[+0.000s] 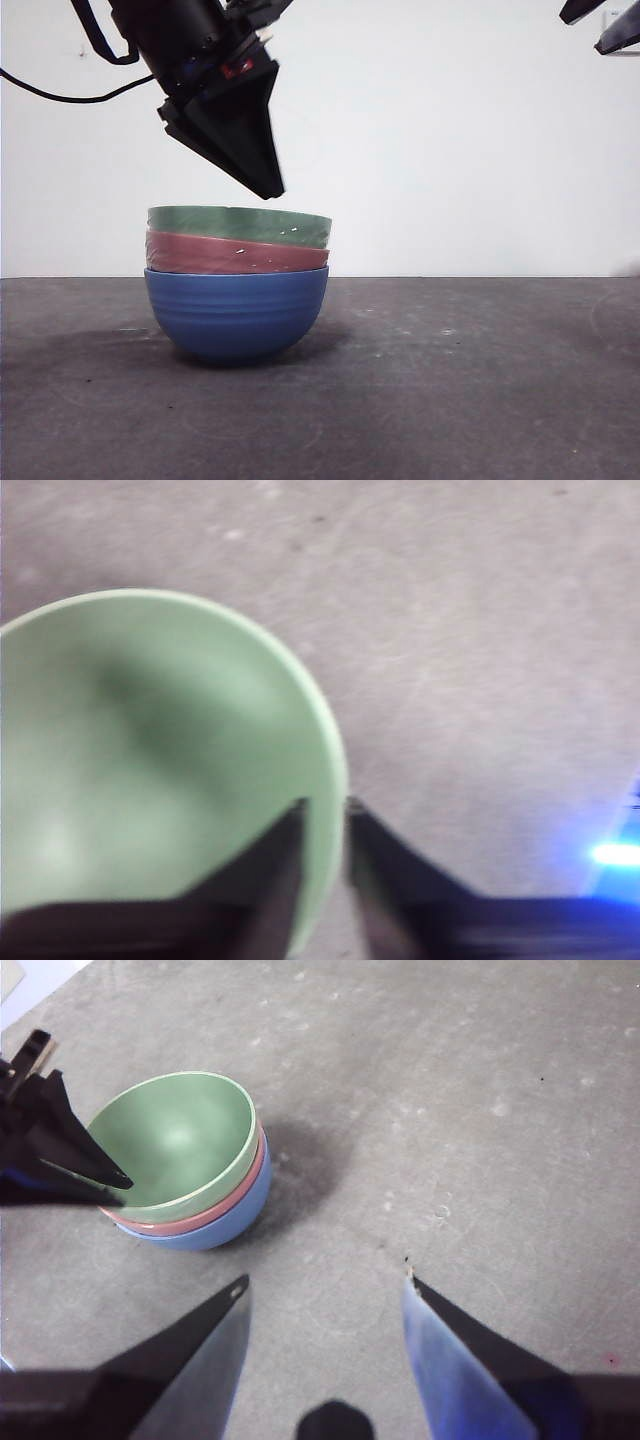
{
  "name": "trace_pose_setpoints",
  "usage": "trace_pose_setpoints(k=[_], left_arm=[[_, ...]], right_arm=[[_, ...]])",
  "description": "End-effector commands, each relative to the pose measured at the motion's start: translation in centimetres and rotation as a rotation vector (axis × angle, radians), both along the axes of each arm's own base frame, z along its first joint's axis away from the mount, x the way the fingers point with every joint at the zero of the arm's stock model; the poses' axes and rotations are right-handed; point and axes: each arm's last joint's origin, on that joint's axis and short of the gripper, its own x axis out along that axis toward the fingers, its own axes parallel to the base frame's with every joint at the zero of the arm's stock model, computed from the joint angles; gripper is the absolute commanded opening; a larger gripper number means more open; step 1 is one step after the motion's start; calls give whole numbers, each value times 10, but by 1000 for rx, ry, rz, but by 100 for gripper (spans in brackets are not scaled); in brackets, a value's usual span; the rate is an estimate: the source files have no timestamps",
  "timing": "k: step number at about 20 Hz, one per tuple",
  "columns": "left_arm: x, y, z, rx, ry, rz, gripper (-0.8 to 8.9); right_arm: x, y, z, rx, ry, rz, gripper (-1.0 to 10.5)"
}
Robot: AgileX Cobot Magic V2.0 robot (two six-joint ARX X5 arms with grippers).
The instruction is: Pick up the green bowl on the top,put the green bowl on the left,pick up the red bowl in the middle,put the red bowl on the right
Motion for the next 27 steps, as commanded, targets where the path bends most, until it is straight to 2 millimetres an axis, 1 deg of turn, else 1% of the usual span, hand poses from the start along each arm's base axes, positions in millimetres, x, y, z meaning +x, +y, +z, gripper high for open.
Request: trace_pose_setpoints(k=[1,8,10,12,14,17,19,20,23,27], left_arm=[[-1,-1,-2,-1,5,-18,274],[3,-4,-13,33,47,-18,272],[3,-4,-13,34,48,-19,206],[3,-4,-16,42,56,-20,198],[5,-4,-22,66,69,-37,115],[7,-6,-29,87,96,-38,111],[7,-7,-28,82,90,-40,14],[7,-7,-28,81,89,-40,-8],[8,-7,-24,79,86,-40,-7],[7,-11,-6,71,78,-50,-7]], right_arm=[[0,0,1,2,1,0,249],[0,0,1,4,4,-1,248],[0,0,1,4,6,-1,248],[0,0,1,3,7,-1,248],[0,0,1,3,8,-1,248],[-1,0,0,2,19,-1,248],[-1,0,0,1,22,-1,248],[-1,0,0,1,22,-2,248],[-1,0,0,1,22,-2,248],[-1,0,0,0,22,-2,248]])
